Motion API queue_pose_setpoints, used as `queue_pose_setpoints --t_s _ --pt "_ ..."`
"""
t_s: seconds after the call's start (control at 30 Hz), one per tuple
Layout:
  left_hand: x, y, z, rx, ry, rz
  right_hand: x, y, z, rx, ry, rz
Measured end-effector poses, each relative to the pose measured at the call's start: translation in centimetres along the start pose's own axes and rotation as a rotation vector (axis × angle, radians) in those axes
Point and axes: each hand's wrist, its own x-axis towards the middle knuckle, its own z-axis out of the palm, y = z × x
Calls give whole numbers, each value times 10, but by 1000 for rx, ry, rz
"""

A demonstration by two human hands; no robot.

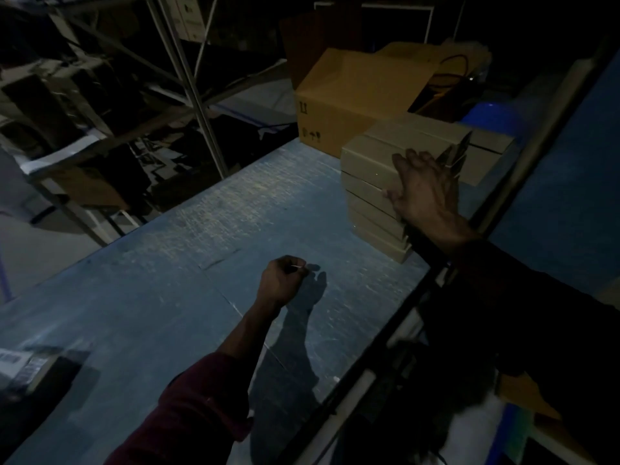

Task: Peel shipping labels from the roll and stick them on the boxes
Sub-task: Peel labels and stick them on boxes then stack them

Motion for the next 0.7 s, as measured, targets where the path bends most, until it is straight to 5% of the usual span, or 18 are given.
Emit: queue_pose_setpoints --t_s 0.37,0.5,0.6,0.7 --pt "-9 -13 -18 -84 98 24 -35 -29 -8 192 283 -187" --pt "-39 -29 -46 -212 210 -22 -74 -89 -5 669 112 -16" --pt "-78 -57 -86 -308 386 -41 -99 -135 21 1078 -169 179" --pt "-127 -84 -128 -308 578 -59 -123 -177 47 1152 -402 249"
